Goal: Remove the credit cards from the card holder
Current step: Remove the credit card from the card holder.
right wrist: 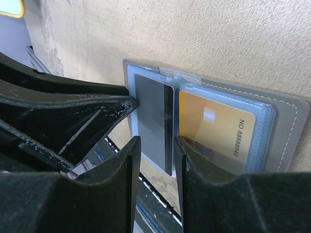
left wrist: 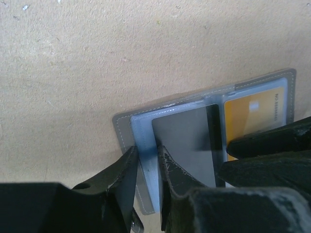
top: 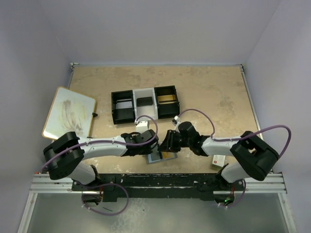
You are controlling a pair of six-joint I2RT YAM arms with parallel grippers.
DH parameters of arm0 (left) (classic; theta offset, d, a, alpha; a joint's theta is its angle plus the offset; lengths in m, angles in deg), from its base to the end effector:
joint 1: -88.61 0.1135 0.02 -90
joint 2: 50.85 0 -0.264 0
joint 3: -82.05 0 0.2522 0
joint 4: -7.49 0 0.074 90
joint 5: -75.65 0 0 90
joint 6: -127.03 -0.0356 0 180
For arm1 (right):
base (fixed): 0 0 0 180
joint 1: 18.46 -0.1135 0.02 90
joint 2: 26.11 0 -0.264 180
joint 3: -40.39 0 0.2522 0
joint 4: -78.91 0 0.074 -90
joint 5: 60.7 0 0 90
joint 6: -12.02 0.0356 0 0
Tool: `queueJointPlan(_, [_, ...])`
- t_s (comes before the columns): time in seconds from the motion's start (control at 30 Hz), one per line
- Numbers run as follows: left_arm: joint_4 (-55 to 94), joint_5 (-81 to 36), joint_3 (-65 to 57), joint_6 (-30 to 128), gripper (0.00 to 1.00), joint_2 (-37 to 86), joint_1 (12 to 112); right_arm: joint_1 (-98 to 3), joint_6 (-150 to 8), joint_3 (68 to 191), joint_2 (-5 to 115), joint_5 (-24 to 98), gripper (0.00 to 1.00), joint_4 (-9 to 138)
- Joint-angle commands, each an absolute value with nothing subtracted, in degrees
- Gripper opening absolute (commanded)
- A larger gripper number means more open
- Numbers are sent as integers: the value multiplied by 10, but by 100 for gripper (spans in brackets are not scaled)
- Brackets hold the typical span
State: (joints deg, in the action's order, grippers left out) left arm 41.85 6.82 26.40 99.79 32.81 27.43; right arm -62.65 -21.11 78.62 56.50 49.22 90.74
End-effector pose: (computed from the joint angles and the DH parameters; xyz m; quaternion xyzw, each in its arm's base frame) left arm 0.1382 -0.2244 0.1625 -0.0570 0.9539 -0.1234 0.2678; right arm 0.1757 0.1878 0.1411 0.0128 0.8676 0.4618 0.1838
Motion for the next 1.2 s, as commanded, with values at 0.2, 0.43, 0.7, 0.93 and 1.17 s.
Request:
queueJointPlan(0.2, [411, 65, 272, 981, 14, 354, 273, -627, -198, 785, 563, 481, 35, 910])
queueJointPlan(0.43, [418, 69, 272, 975, 11, 360, 272, -627, -183, 777, 566, 465, 30, 904])
queueJointPlan(0.7, [416, 67, 269, 971, 6, 369, 269, -627, -178, 761, 598, 467, 29, 951])
queueJointPlan(0.93, [418, 67, 266, 971, 4, 373, 268, -627, -136, 732, 599, 505, 20, 1023])
queueJointPlan(1.17, [434, 71, 260, 964, 2, 375, 268, -626, -129, 732, 581, 501, 0, 1039])
